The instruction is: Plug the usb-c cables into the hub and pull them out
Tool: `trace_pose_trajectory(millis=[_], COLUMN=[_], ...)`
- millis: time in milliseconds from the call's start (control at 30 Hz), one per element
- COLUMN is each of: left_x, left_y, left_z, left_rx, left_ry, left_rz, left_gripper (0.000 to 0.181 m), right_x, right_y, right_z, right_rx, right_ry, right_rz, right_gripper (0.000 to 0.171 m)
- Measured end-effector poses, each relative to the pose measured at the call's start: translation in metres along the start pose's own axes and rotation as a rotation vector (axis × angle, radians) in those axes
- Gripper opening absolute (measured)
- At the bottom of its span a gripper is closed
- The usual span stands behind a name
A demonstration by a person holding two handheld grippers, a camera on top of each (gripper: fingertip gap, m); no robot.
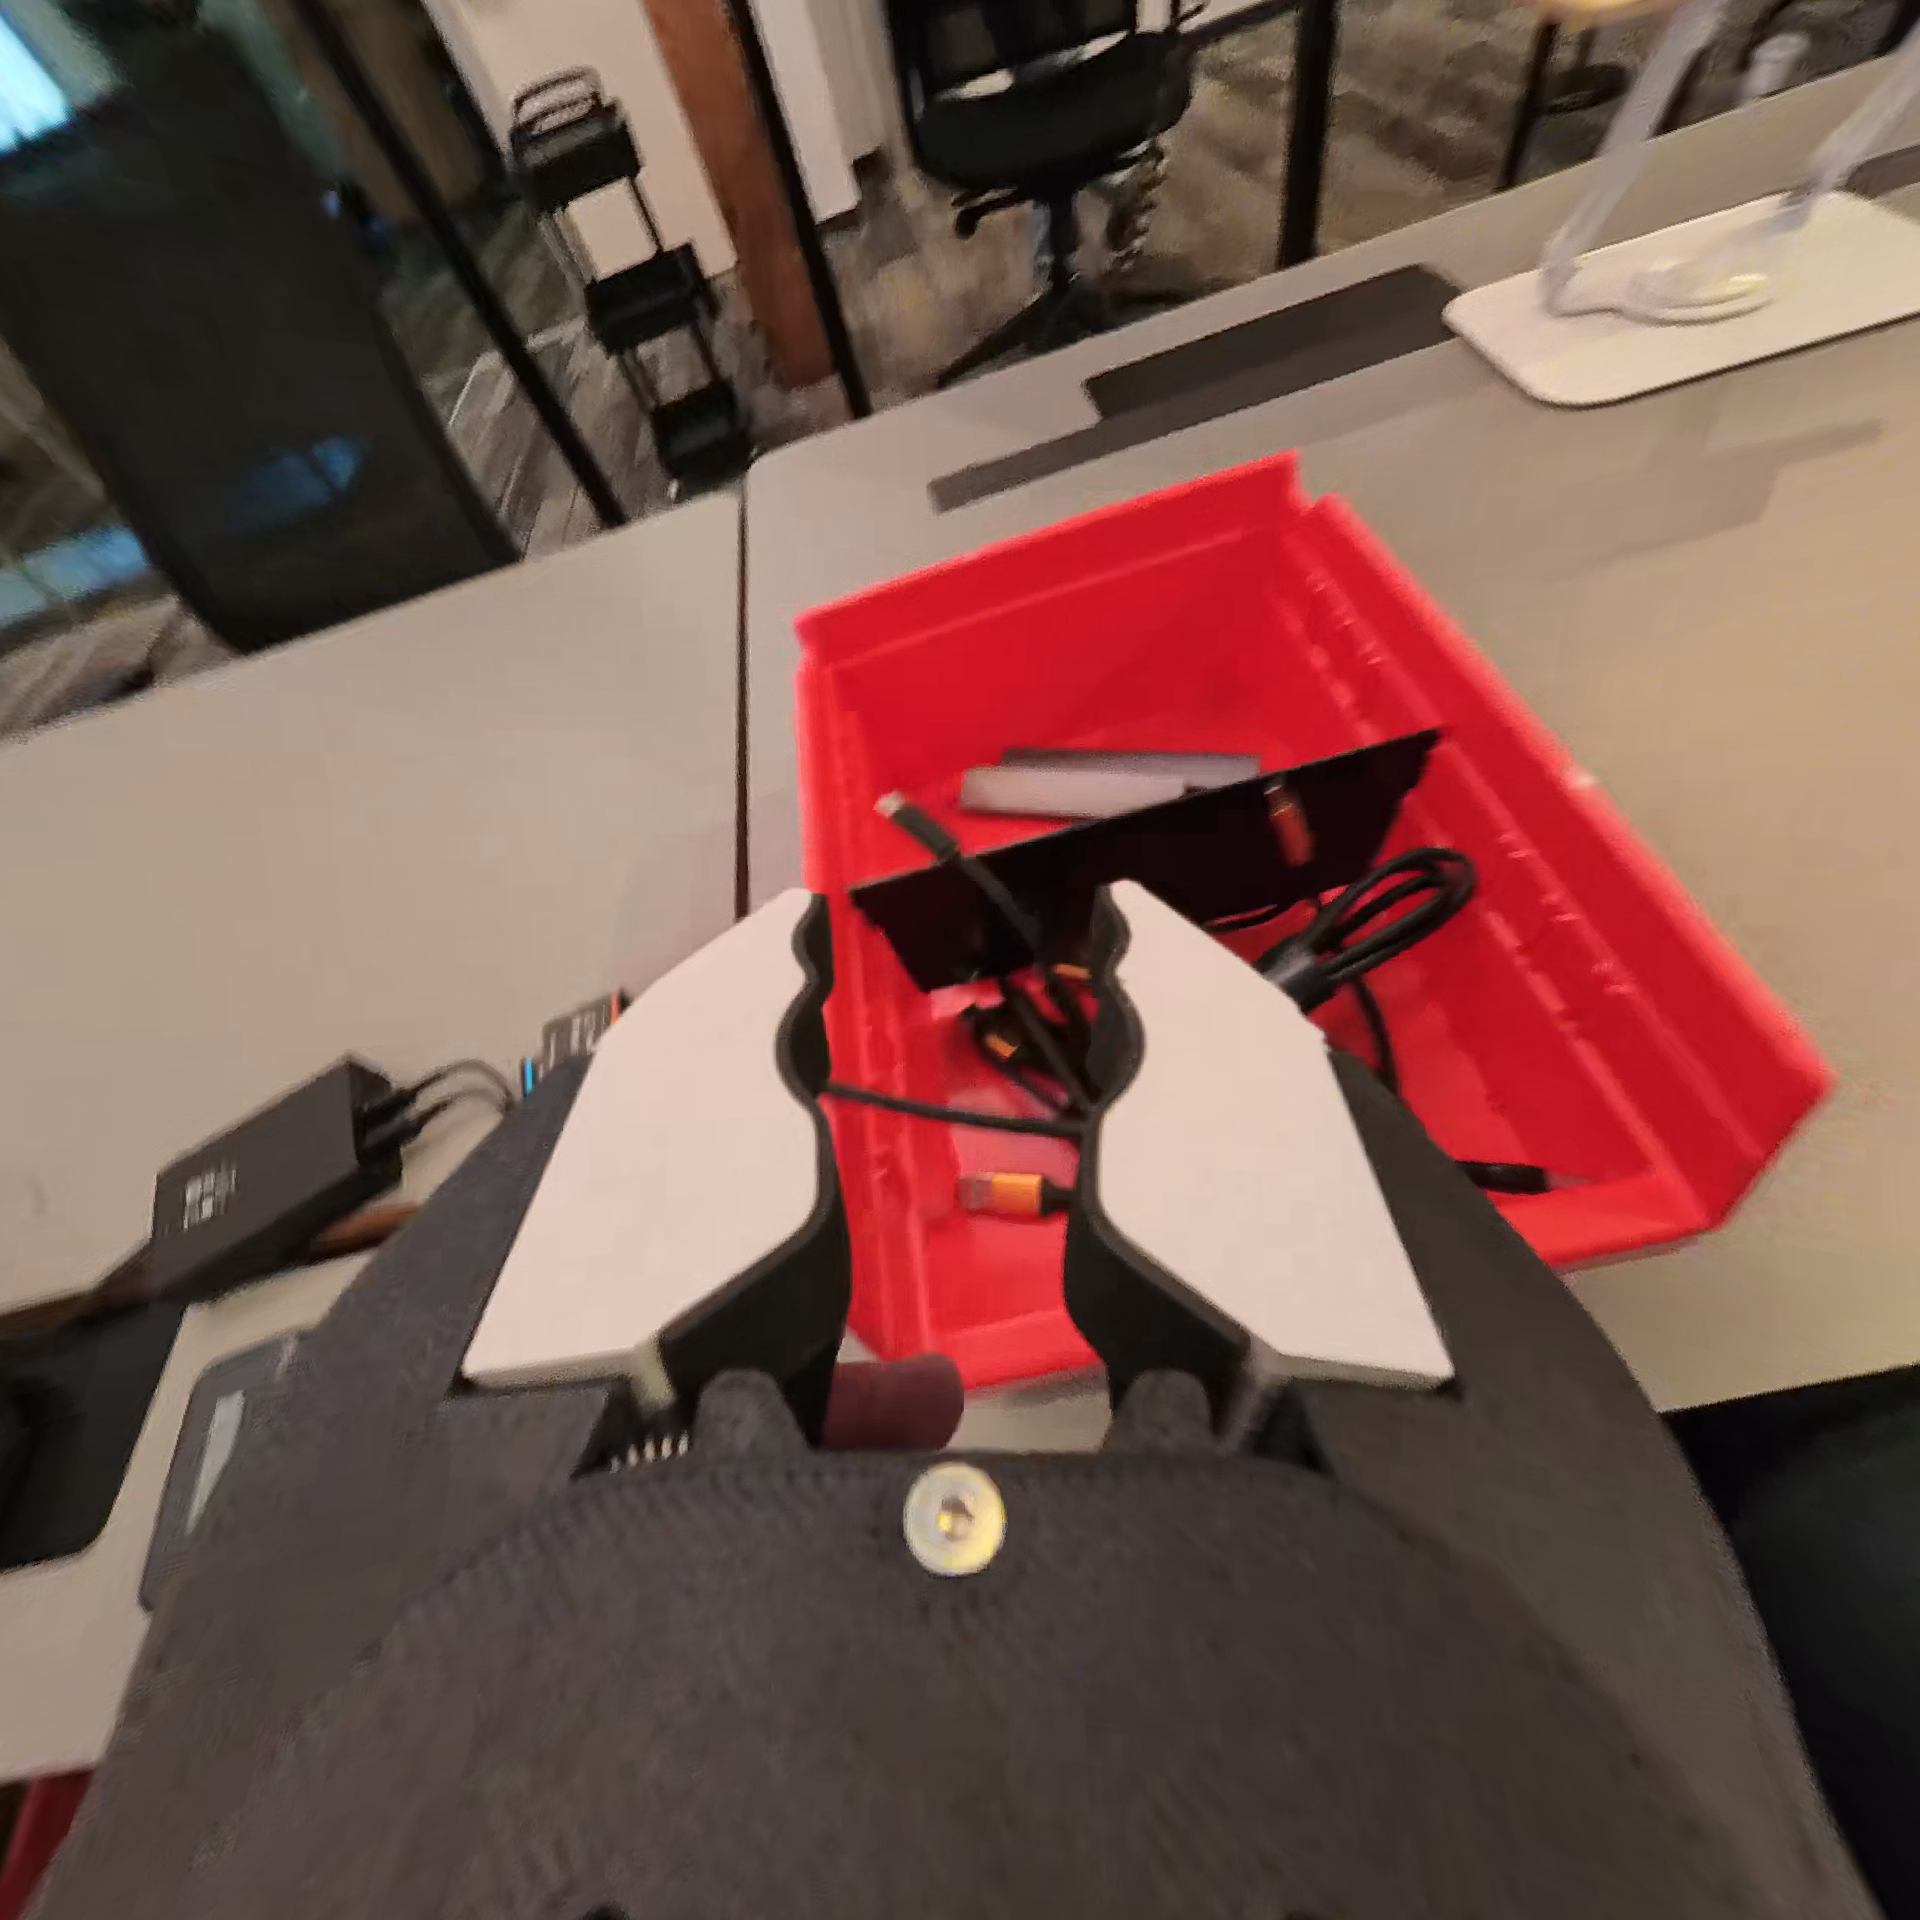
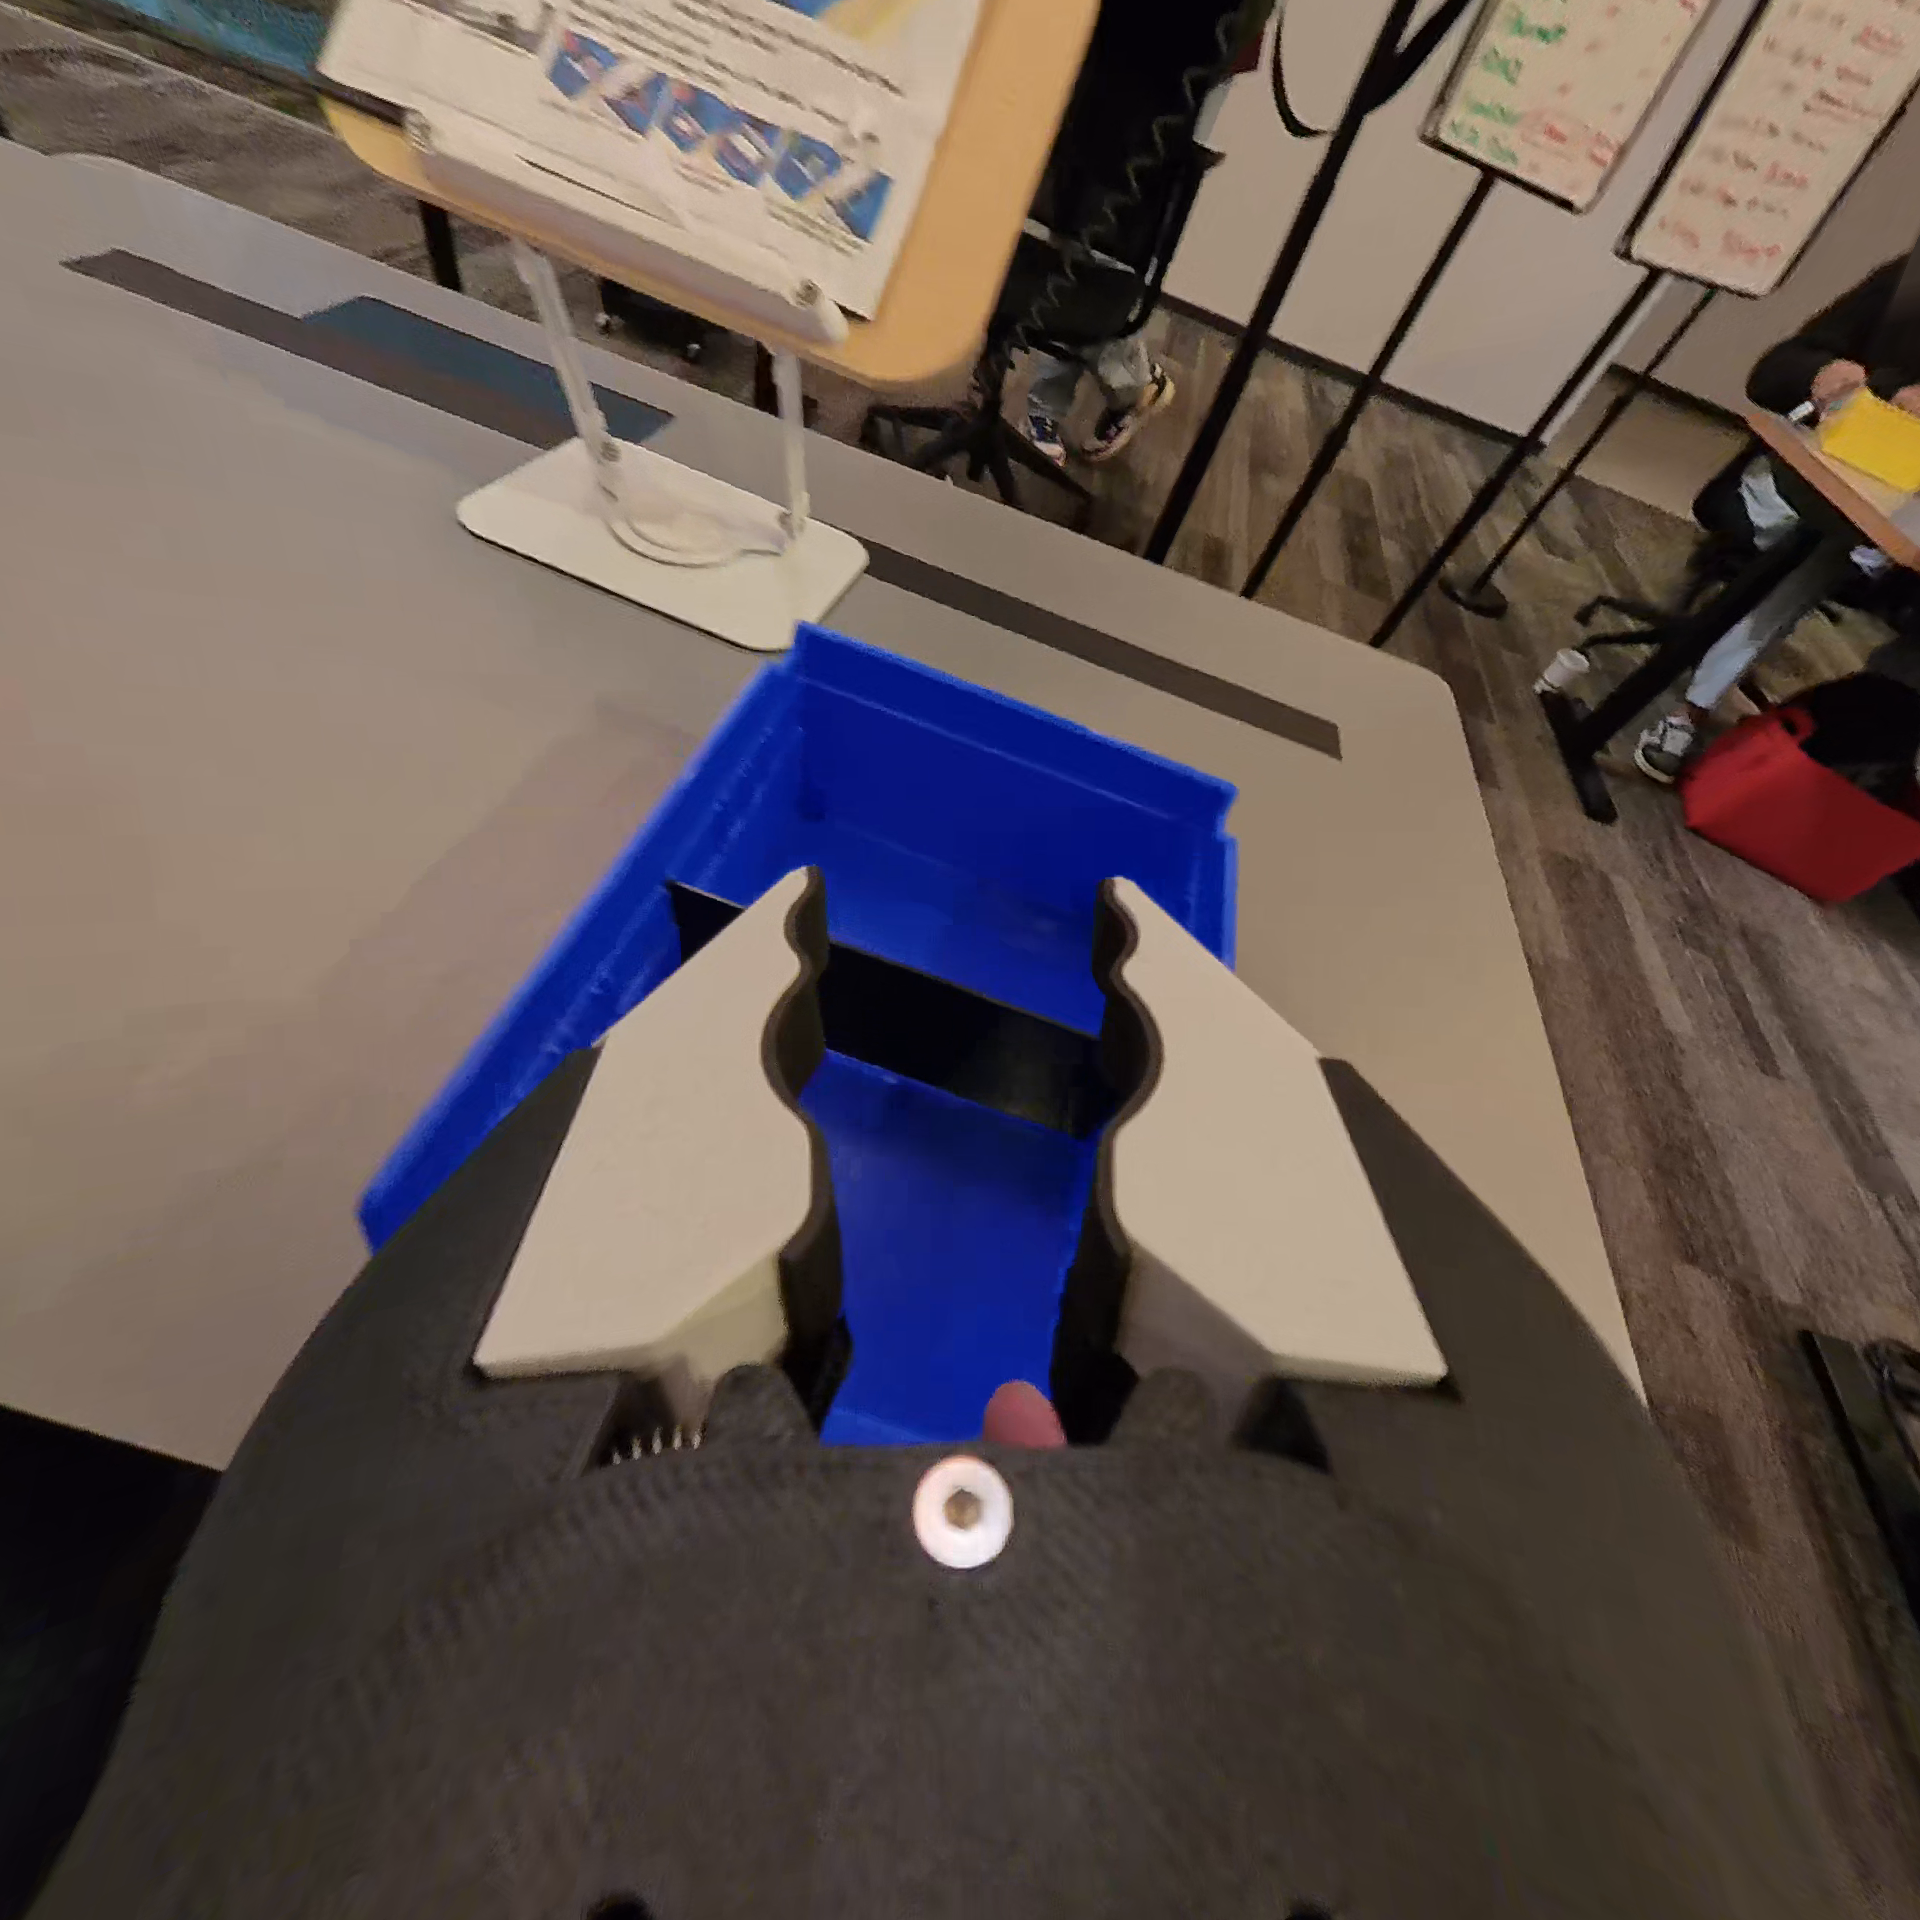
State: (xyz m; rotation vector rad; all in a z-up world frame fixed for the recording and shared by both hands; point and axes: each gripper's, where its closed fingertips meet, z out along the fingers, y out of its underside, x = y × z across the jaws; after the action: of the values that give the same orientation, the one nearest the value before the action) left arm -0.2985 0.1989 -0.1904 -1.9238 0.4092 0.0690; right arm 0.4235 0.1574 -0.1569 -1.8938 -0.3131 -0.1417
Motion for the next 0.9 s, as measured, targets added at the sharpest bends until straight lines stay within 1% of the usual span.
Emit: trace_pose_trajectory(millis=[100, 200, 267, 333, 433, 533, 633, 700, 767, 900], left_x=[0.038, 0.091, 0.133, 0.170, 0.219, 0.264, 0.300, 0.319, 0.332, 0.334], left_y=[-0.039, -0.070, -0.079, -0.085, -0.090, -0.095, -0.100, -0.094, -0.080, -0.052], left_z=[-0.006, -0.007, -0.005, -0.001, 0.005, 0.012, 0.018, 0.023, 0.031, 0.058], left_rx=[0.079, 0.147, 0.147, 0.156, 0.171, 0.179, 0.198, 0.191, 0.147, 0.077], left_ry=[0.074, 0.222, 0.352, 0.439, 0.555, 0.671, 0.747, 0.785, 0.812, 0.769], left_rz=[0.082, 0.112, 0.144, 0.188, 0.239, 0.237, 0.218, 0.203, 0.199, 0.150], left_gripper=[0.047, 0.048, 0.054, 0.056, 0.059, 0.061, 0.063, 0.064, 0.069, 0.076], right_x=[-0.030, -0.066, -0.094, -0.123, -0.166, -0.208, -0.243, -0.269, -0.290, -0.313], right_y=[-0.026, -0.045, -0.055, -0.064, -0.075, -0.093, -0.111, -0.108, -0.096, -0.070], right_z=[-0.002, 0.000, 0.002, 0.004, 0.009, 0.010, 0.013, 0.020, 0.034, 0.068], right_rx=[0.035, 0.046, 0.055, 0.064, 0.068, 0.093, 0.131, 0.107, 0.073, 0.030], right_ry=[-0.055, -0.129, -0.188, -0.246, -0.334, -0.429, -0.485, -0.529, -0.547, -0.563], right_rz=[-0.023, -0.030, -0.021, -0.020, -0.007, 0.075, 0.116, 0.112, 0.096, 0.138], right_gripper=[0.049, 0.055, 0.060, 0.063, 0.069, 0.078, 0.082, 0.085, 0.091, 0.095])
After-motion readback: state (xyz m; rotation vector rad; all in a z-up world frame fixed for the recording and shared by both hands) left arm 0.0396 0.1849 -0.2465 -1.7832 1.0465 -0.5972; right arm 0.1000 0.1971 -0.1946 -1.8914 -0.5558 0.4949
